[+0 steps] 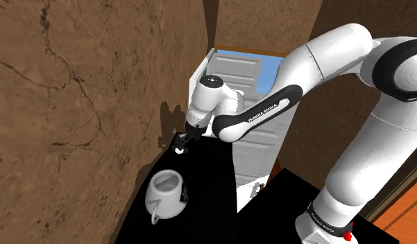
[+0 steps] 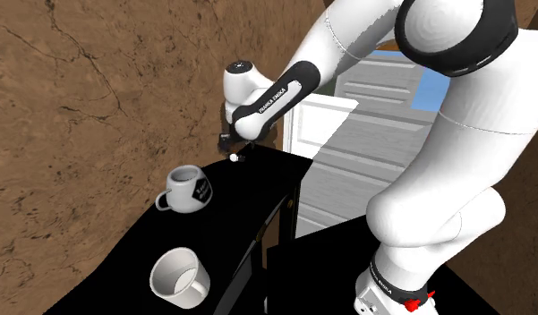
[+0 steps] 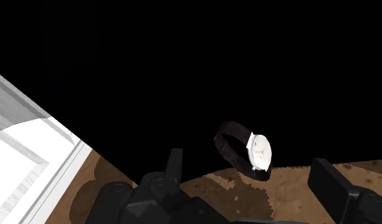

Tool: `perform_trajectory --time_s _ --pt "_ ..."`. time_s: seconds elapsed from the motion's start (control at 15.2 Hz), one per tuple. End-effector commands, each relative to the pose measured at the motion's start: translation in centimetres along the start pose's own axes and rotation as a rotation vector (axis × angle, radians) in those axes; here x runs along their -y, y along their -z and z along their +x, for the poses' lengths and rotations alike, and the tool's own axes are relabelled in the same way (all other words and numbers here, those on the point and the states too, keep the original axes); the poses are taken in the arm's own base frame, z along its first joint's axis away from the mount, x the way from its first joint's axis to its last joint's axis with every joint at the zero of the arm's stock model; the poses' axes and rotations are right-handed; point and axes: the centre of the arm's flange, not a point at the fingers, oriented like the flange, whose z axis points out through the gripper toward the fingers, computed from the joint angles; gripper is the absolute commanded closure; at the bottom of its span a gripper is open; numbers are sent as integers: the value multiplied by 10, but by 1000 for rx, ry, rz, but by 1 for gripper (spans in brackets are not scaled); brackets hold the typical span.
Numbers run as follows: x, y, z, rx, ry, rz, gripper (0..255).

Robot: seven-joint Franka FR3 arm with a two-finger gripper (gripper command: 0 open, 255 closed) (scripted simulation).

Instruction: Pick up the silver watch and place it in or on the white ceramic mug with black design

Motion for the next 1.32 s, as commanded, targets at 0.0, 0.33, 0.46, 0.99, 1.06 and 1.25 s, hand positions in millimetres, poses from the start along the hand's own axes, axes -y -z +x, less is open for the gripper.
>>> perform_trajectory --time_s 0.0,0.33,0.46,0.99,1.06,1.25 --pt "15 -16 15 -38 -8 -7 0" --pt "17 -40 20 -46 -10 -9 0" --pt "17 -51 20 -46 -10 -9 0" --pt "17 -59 20 -46 -10 -9 0" --pt "17 -59 20 -45 -10 -9 0" --pt "17 -59 20 -46 -10 -9 255"
